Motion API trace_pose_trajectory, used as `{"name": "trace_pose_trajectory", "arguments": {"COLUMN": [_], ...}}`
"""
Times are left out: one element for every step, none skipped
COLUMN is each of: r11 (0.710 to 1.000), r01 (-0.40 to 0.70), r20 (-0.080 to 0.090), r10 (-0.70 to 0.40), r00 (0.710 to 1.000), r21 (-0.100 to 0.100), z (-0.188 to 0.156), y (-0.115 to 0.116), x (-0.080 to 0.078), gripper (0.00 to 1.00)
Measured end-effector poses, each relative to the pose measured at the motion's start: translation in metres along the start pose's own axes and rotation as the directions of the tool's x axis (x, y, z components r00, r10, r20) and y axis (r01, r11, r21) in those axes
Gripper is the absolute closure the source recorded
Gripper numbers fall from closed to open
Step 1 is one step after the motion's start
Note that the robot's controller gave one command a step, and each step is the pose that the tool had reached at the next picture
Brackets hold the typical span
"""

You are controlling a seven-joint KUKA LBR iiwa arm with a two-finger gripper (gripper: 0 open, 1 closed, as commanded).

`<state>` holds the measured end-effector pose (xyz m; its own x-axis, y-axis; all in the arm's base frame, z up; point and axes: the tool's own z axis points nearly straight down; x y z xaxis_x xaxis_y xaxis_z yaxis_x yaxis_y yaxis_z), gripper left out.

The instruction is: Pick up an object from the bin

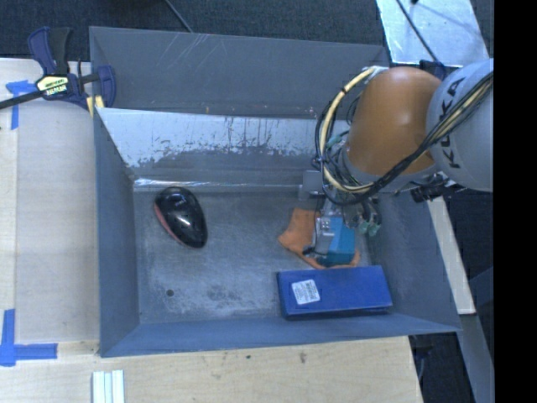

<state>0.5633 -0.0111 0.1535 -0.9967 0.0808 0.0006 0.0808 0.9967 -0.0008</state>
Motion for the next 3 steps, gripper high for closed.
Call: {"name": "trace_pose_trajectory", "arguments": {"r11": [0.992,0.997,0.997], "r01": [0.125,-0.079,-0.079], "r20": [0.002,0.000,0.000], "r10": [-0.125,0.079,0.079], "r00": [0.992,0.997,0.997], "r21": [-0.001,-0.001,-0.001], "z": [0.028,0.072,0.072], "y": [-0.009,-0.005,-0.005], "x": [-0.015,-0.023,-0.023], "gripper": [0.00,1.00,0.00]}}
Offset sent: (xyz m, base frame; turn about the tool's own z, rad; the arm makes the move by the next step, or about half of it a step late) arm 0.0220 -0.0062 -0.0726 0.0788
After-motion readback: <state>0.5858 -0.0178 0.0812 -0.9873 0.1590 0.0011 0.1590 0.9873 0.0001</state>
